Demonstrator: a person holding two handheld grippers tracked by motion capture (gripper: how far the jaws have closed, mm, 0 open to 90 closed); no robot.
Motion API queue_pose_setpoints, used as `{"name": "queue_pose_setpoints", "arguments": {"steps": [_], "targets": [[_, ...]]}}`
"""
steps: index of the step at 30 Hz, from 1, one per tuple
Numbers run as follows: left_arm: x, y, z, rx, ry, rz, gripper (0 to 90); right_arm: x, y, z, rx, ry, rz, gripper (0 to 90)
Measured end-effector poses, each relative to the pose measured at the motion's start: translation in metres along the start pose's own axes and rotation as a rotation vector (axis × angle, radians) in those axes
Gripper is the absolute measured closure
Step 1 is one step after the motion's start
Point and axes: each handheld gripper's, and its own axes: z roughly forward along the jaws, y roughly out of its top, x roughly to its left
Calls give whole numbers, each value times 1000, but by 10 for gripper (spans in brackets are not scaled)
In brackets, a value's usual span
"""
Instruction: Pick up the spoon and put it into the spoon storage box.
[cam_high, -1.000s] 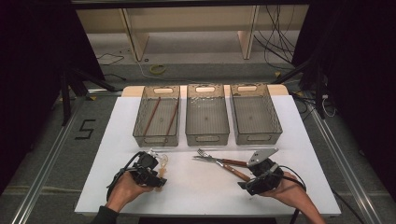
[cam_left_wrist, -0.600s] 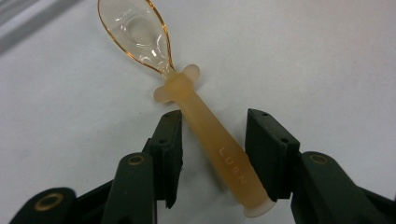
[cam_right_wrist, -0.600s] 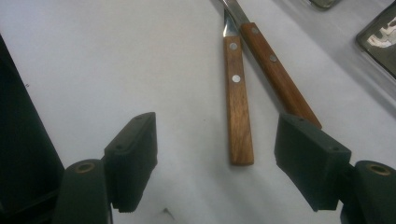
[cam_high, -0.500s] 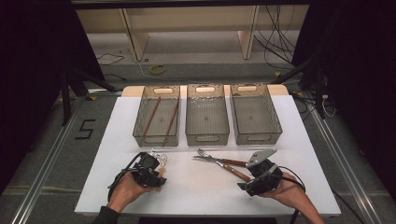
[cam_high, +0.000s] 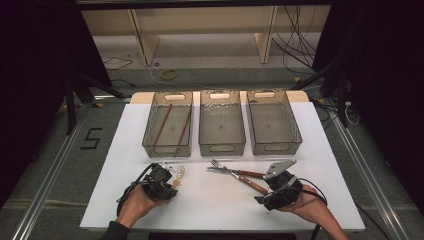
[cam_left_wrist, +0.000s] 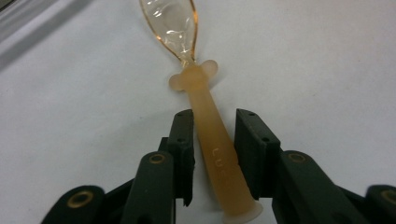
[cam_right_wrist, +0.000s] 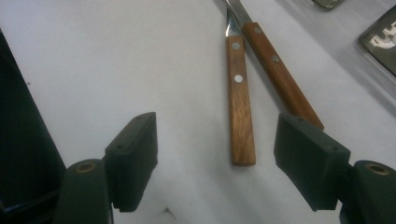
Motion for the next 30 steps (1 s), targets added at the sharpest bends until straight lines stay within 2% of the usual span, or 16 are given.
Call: {"name": "queue_pose_setpoints", "arguments": {"steps": [6,9,16,30], "targets": [[1,-1,0,-9,-18,12,752,0,0,1,3,3,0,313],[2,-1,-1,-13,-32,13,756,0,0,0,-2,2,1,313],[3,1,-9,-47,-31,42,759,-1,0,0,-5,4,2,313],[1,13,-23,-117,-83,70,759,-1,0,0,-11,2,8,313]]}}
